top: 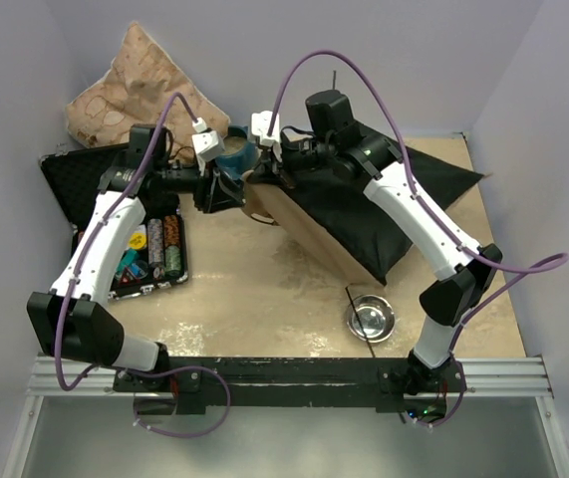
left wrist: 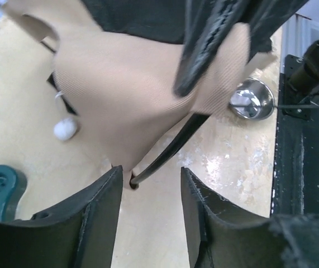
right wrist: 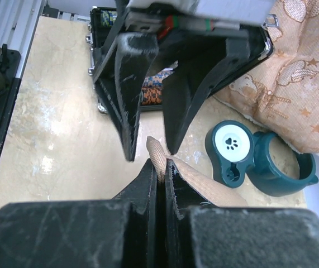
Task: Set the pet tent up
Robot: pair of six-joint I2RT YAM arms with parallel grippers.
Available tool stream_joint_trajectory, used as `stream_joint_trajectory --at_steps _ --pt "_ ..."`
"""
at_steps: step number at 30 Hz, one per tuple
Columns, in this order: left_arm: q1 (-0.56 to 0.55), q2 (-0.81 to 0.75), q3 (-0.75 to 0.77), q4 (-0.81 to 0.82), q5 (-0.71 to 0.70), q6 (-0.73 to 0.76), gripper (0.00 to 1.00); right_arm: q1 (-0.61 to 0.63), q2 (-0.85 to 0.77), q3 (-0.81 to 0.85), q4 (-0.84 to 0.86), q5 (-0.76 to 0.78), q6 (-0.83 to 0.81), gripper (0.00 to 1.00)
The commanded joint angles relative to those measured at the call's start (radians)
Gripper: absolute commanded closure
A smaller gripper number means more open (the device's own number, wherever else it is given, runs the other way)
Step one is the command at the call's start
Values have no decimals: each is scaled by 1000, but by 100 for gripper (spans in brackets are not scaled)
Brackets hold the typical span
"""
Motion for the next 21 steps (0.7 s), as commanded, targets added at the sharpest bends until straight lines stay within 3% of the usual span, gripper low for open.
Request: stream_joint_trajectory --at_steps 1,17,21 --pt "43 -20 -11 68 19 -13 49 -2 -33 38 3 -18 14 100" --pt "28 -128 -201 506 149 -116 49 -2 -35 64 -2 -72 47 100" --pt "15 -125 -207 528 146 -113 60 -2 -33 69 -3 -84 51 100"
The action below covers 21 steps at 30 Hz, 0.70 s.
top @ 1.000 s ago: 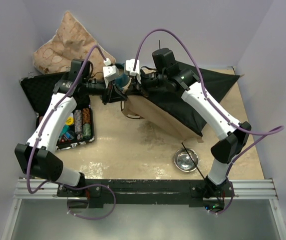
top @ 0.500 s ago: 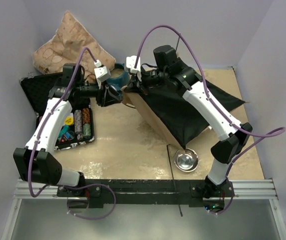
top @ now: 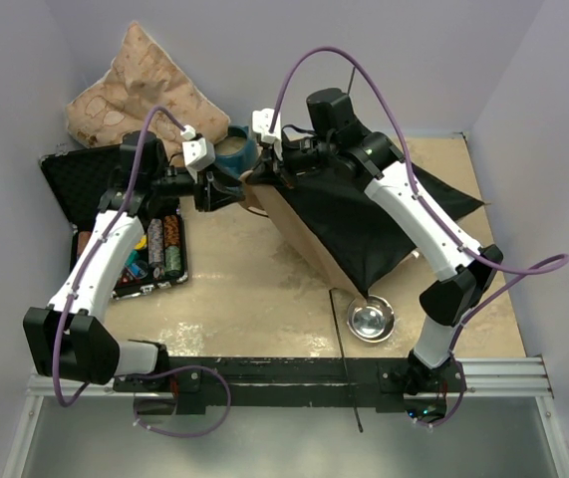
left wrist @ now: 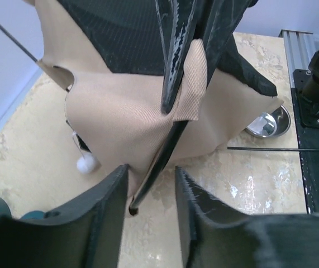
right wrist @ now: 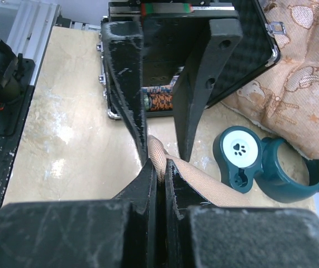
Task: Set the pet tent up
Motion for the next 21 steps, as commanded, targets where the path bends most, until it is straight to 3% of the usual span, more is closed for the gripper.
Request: stream_joint_trajectory --at_steps 1,5,7,8,11,14,16,21 --pt "-18 -23 -10 113 44 -13 66 -1 -34 54 5 -59 18 100" --pt "-21 -18 -9 93 28 -30 100 -1 -34 57 6 -63 24 100" --pt "-21 -21 -6 85 8 -62 100 -1 -34 49 6 -59 27 100" --pt "-21 -21 2 73 -5 -73 100 -1 -33 46 5 -50 27 95" --pt "-21 -29 14 30 -38 -82 100 -19 -34 37 -2 -31 58 63" --pt "-19 -29 27 -21 -45 -69 100 -56 -39 34 -28 -28 43 47" --pt "-19 -32 28 -39 -48 -59 100 -79 -51 18 -34 -19 30 45" --pt "-19 -26 37 -50 -45 -47 100 -93 -61 -23 -26 -37 15 52"
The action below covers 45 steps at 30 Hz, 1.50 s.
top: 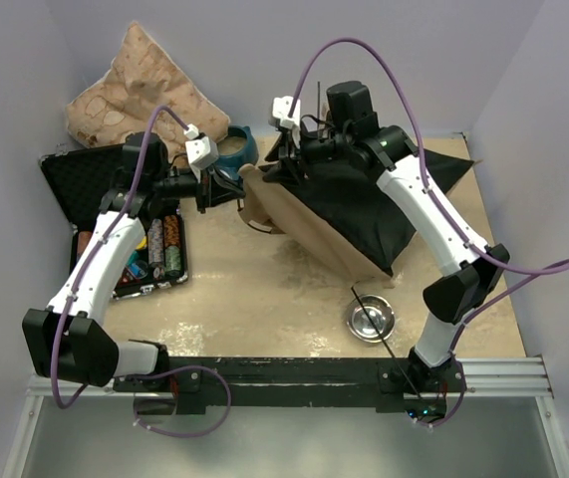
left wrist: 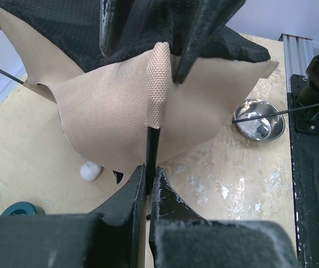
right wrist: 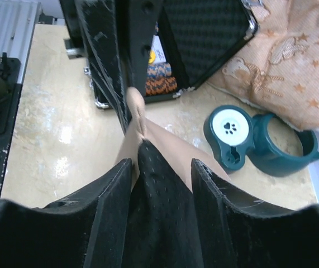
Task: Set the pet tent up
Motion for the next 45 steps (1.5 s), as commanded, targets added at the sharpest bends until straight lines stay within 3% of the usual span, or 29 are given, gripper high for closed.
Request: stream_joint_trajectory --at_steps 1,4,8,14,26,35,45 --pt "1 -14 39 -33 0 4 100 -6 -54 -20 7 -26 3 53" --pt "-2 -6 48 -45 -3 12 100 -3 -43 -13 50 -48 42 56" --pt "-5 11 74 -89 -7 29 100 6 -23 21 64 -65 59 71" --pt "-21 23 85 -137 -32 58 100 32 -7 70 73 -60 73 100" --pt "-56 95 151 -271 -82 119 100 110 -11 99 -7 63 -62 100" --pt "-65 118 157 -291 -92 121 100 113 -33 91 19 81 -59 98" --pt "-93 138 174 -291 -112 101 100 165 20 124 -130 155 -188 100"
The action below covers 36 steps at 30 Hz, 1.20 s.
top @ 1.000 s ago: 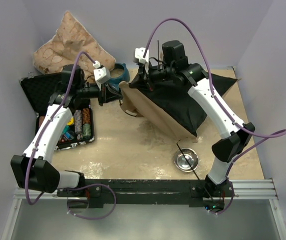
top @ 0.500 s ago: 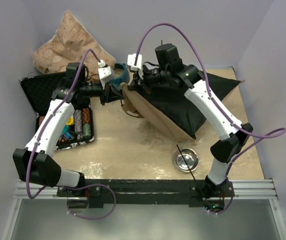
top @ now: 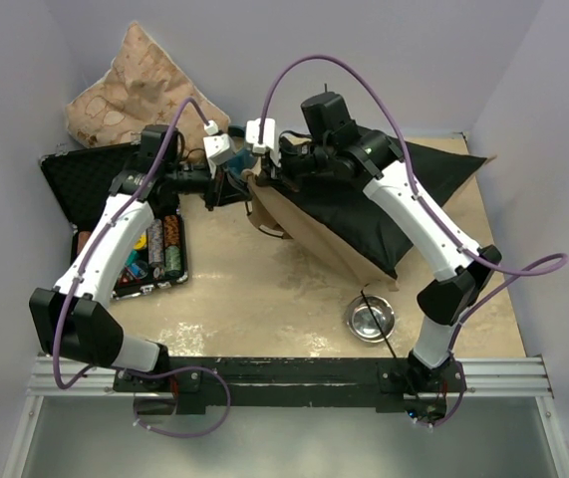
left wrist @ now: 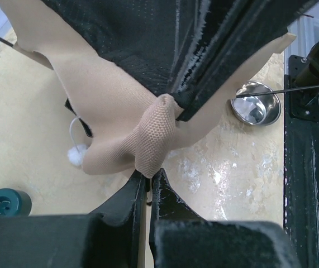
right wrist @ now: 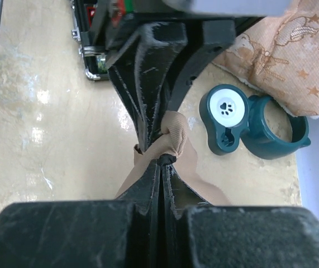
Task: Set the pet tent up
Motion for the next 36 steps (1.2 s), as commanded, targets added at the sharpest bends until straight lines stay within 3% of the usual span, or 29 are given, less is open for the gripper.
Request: stream_joint_trajectory --at_steps 1,8,10,13,15,18,23,27,31,36 --pt "-29 36 28 -35 -30 -14 100 63 5 58 -8 -32 -84 100" --pt "-18 -1 16 100 8 -175 100 52 -24 29 37 -7 -35 98" --pt "-13 -8 7 134 2 -204 100 22 -43 26 94 -24 44 83" --pt "-1 11 31 137 -44 -165 100 -31 -67 21 155 -59 140 41" --pt "7 68 106 76 -76 -88 100 -49 -90 0 157 -29 163 28" --pt "28 192 274 -17 -87 4 100 -93 -136 -57 137 10 183 24" --pt "56 349 434 30 -90 -58 100 -155 -245 -103 84 72 184 19" --pt "59 441 533 125 -119 -120 100 -155 -352 -152 -49 85 80 18" --pt "67 577 684 114 -112 -130 100 -155 -471 -288 -195 115 -84 19" --pt "65 654 781 148 -86 -178 100 -109 -570 -457 -213 134 -185 14"
